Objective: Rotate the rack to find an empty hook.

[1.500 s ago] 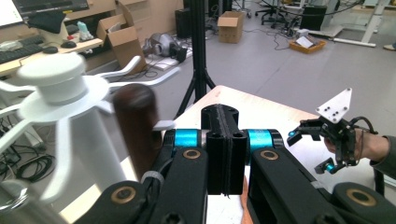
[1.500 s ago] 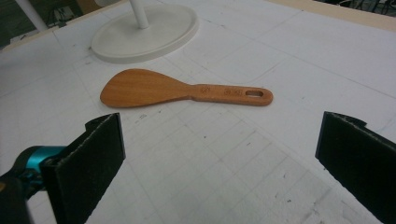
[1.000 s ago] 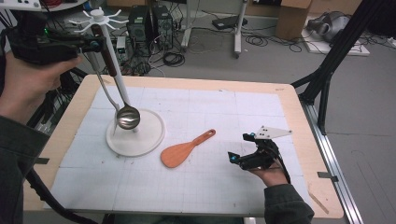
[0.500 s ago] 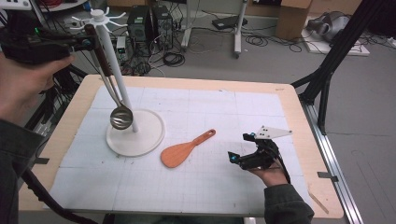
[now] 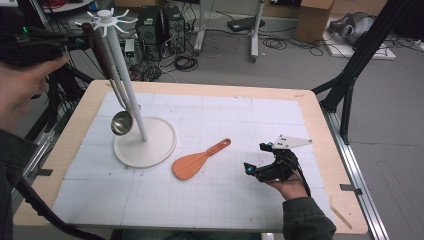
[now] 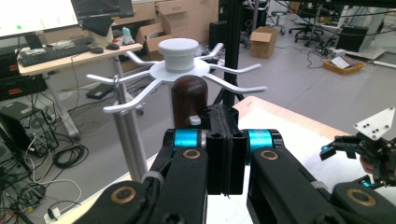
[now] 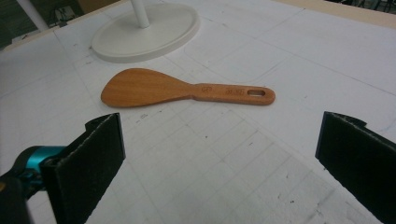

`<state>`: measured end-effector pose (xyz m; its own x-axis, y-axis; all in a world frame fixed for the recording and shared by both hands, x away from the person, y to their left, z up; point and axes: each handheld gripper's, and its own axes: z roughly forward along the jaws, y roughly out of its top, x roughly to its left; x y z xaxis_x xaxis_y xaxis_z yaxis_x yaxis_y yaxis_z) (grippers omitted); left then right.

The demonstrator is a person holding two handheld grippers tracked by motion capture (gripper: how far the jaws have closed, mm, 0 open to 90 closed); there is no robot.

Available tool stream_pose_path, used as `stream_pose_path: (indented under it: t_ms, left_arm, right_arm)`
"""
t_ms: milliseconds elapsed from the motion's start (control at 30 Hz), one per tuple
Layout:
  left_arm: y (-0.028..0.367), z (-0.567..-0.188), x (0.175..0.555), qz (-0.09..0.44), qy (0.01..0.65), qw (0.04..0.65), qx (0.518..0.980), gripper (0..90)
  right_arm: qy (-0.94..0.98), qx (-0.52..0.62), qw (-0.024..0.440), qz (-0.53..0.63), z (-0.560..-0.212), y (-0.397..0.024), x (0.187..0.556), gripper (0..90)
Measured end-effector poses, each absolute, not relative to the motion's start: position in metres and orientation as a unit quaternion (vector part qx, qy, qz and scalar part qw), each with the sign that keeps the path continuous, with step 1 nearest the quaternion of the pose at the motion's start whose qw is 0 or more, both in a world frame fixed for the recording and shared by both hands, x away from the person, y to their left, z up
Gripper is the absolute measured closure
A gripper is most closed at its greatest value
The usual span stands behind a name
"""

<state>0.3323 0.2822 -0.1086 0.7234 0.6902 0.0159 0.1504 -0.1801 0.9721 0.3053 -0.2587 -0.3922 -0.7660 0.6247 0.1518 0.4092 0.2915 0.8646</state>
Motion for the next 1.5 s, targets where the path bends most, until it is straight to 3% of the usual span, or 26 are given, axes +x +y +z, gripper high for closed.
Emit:
stream_pose_path:
  t_ms: [833, 1500]
  left_arm:
    - [0.292, -0.108, 0.345, 0.248, 0.312, 0.569, 0.719, 89.5]
    - [0.291, -0.12, 0.327, 0.224, 0.286, 0.574, 0.734, 88.7]
  right_arm:
    - [0.796, 0.327, 0.104, 0.499, -0.393, -0.259, 0.306, 0.3]
    - [0.795, 0.327, 0.109, 0.499, -0.392, -0.259, 0.306, 0.4]
